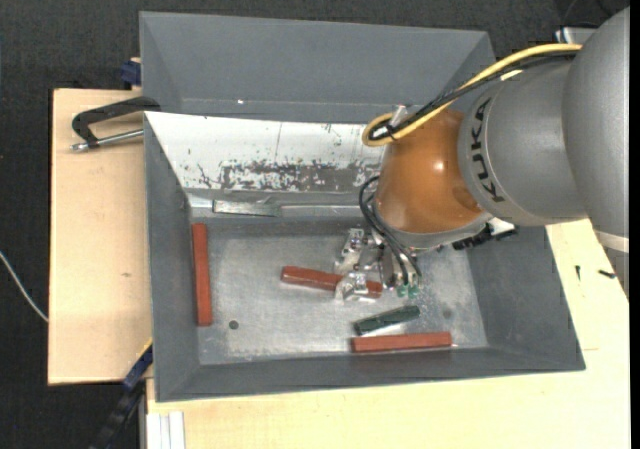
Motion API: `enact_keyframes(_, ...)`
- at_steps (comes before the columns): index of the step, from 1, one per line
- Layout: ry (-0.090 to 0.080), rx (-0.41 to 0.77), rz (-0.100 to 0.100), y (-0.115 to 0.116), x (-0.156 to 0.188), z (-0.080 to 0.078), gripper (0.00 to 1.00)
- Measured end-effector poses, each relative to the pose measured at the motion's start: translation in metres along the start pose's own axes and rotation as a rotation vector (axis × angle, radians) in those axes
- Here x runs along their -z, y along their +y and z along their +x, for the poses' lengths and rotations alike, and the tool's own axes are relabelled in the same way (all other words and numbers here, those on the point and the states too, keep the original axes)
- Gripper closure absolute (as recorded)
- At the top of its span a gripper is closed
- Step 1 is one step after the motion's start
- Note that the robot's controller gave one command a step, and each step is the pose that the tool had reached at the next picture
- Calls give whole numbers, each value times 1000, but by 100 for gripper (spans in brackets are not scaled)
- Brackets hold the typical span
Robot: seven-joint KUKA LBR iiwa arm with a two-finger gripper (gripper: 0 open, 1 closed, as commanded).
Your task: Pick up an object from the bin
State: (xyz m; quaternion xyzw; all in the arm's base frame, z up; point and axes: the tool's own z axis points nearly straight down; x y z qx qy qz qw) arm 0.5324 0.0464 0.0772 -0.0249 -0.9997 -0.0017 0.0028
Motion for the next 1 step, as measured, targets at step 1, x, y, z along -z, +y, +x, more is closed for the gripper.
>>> enact_keyframes(1, -13, 11, 1, -6, 144, -15, 100)
